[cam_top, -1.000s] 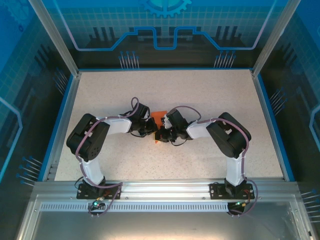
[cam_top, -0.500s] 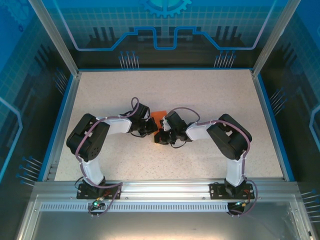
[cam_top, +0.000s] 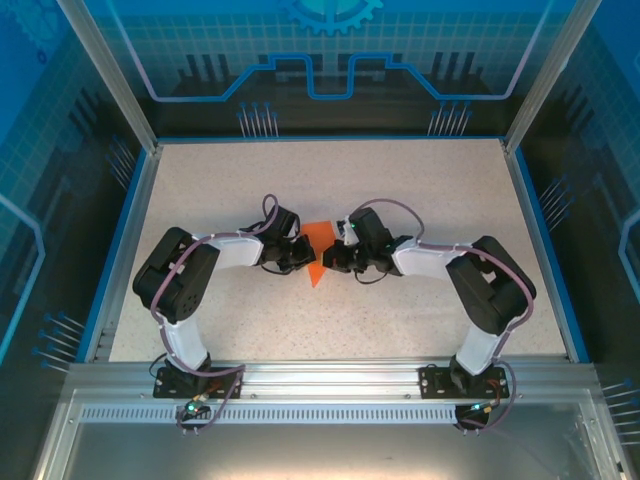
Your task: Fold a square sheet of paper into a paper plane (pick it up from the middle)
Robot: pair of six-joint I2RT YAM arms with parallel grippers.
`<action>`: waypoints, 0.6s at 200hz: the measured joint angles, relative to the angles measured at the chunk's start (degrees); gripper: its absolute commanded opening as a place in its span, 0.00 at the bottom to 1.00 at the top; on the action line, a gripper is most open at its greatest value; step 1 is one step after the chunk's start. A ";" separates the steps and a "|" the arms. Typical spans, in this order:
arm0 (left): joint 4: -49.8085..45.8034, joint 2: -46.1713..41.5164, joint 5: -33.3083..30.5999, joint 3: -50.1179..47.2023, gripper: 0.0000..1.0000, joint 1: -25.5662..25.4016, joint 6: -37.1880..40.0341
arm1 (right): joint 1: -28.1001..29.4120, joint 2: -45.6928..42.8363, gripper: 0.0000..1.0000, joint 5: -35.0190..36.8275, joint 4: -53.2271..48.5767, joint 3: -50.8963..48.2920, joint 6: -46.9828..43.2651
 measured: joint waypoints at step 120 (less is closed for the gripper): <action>-0.42 -0.20 -0.20 0.00 0.00 0.00 0.63 | -1.99 11.45 0.00 0.13 -4.44 8.68 -1.62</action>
